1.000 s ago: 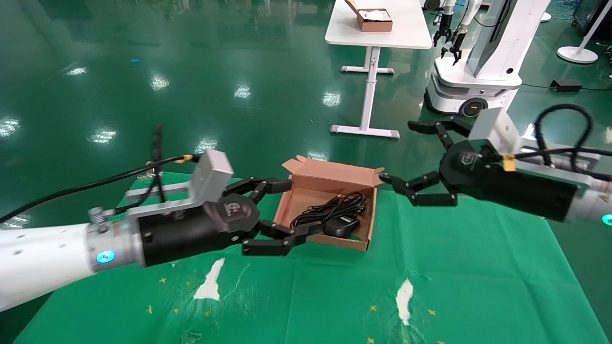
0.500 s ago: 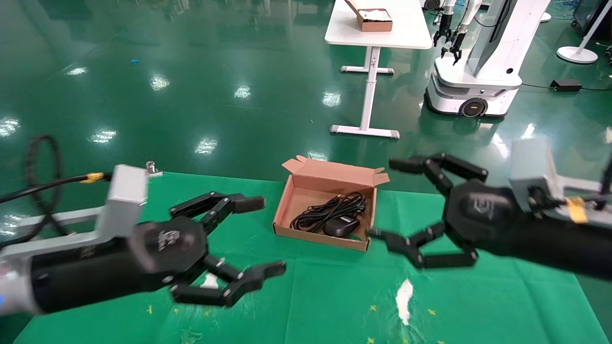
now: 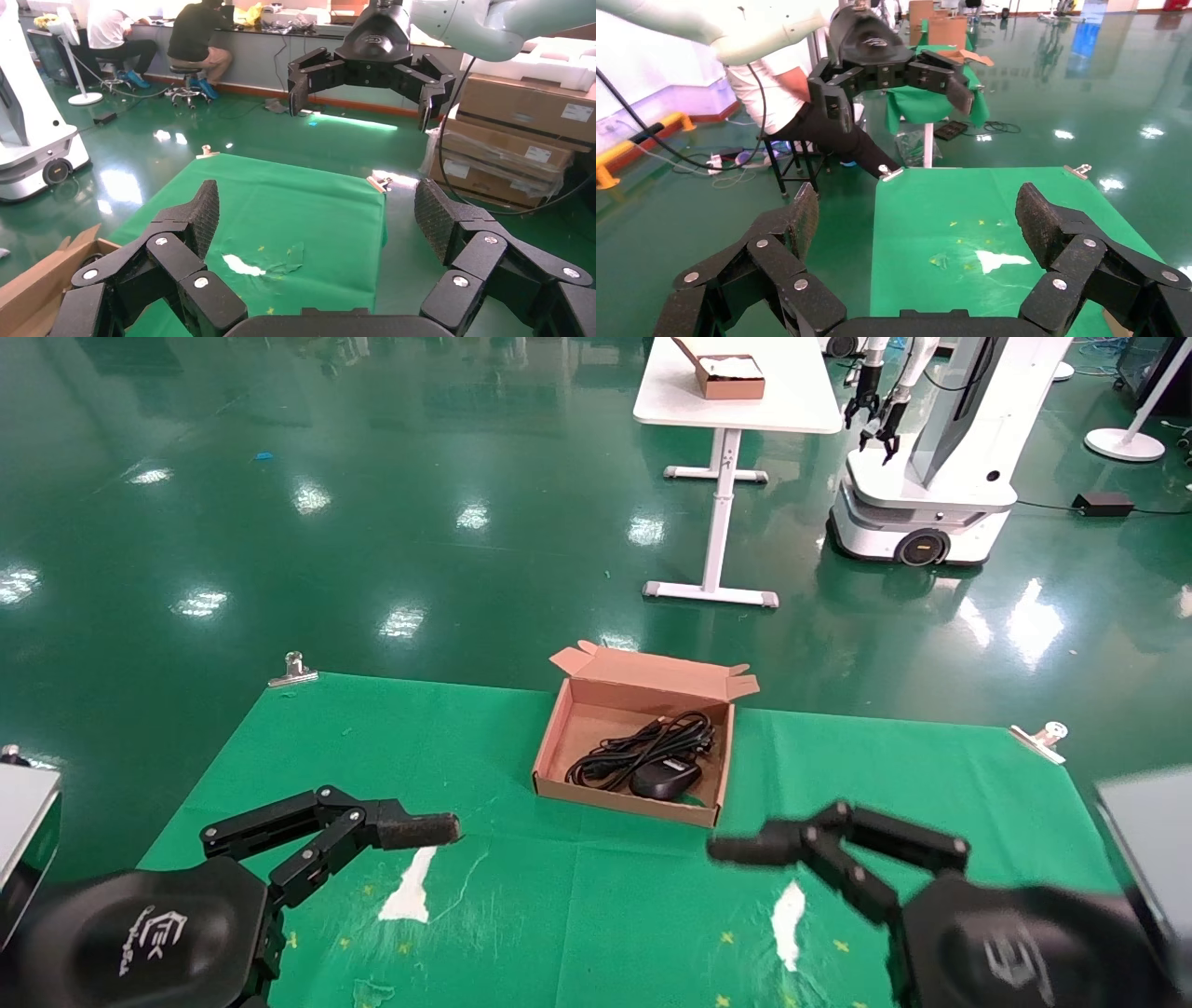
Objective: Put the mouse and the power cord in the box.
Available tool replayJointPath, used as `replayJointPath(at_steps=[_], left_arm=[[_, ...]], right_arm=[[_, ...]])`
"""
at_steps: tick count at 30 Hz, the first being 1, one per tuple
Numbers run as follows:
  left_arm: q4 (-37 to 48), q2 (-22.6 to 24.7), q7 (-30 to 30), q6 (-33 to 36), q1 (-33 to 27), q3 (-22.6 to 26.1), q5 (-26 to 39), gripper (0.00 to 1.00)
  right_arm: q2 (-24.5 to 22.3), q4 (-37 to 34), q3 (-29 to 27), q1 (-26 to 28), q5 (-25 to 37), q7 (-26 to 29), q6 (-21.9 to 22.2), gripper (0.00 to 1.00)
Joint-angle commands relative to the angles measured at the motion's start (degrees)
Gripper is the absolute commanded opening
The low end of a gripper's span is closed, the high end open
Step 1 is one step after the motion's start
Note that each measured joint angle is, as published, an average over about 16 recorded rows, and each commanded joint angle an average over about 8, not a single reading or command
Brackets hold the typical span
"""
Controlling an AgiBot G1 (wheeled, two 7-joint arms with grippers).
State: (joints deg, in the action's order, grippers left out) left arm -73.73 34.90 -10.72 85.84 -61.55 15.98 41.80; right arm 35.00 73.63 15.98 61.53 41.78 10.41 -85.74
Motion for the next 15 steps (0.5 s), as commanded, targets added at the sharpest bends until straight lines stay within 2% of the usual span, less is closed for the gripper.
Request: replayJointPath(at_steps=[1, 15], left_arm=[[-0.7, -0.7, -0.1, 0.7, 0.5, -0.6, -0.5, 1.0], [-0.2, -0.2, -0.1, 0.2, 0.2, -0.2, -0.2, 1.0]], right_arm=[[-0.6, 1.6, -0.4, -1.0, -0.8, 1.1, -0.8, 1.0], [-0.2, 0.5, -0.2, -0.4, -0.3, 0.5, -0.3, 1.0]])
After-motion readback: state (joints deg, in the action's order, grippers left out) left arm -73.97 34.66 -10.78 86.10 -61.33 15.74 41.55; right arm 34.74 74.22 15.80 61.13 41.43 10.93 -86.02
